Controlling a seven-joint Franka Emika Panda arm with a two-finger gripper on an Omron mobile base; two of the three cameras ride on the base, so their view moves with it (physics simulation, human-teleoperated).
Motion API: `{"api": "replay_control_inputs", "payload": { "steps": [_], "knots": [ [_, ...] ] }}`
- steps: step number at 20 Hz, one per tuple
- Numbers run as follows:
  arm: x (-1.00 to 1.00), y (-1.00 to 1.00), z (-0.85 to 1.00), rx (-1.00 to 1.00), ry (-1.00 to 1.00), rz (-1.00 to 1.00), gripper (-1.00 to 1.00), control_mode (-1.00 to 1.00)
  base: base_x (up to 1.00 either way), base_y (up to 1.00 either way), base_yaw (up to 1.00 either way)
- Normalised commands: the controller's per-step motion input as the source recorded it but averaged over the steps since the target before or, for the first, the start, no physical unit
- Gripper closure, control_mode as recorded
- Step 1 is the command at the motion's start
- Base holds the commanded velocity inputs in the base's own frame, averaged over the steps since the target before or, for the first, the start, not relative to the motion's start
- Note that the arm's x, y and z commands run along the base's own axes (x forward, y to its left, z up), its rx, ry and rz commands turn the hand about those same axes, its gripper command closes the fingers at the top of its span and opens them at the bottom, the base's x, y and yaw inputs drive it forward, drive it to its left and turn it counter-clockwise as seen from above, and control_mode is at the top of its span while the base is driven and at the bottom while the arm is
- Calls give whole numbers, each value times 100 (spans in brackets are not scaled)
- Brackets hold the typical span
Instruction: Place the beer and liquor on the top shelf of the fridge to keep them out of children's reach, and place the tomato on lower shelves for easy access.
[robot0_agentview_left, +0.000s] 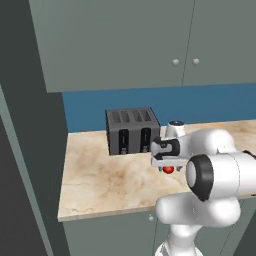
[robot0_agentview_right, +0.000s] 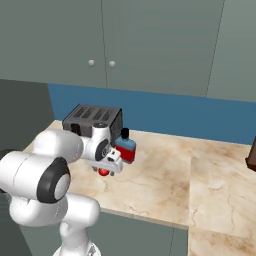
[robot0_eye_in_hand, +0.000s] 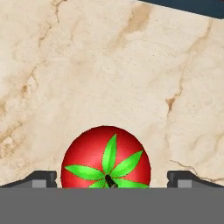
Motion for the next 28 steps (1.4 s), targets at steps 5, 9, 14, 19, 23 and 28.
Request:
{"api": "replay_control_inputs", "payload": {
  "steps": [5, 9, 14, 19, 23, 28],
  "knots": [
    [11, 0, -35, 0, 3, 0, -100, -100, 0, 0, 0],
    [0, 4, -41, 0, 8, 0, 100, -100, 0, 0, 0],
    [-26, 5, -20, 0, 2, 0, 100, -100, 0, 0, 0],
    [-70, 0, 39, 0, -10, 0, 100, -100, 0, 0, 0],
    [-96, 0, 77, 0, -33, 14, 100, -100, 0, 0, 0],
    [-93, 2, 91, -1, -44, 24, 100, -100, 0, 0, 0]
  ]
}}
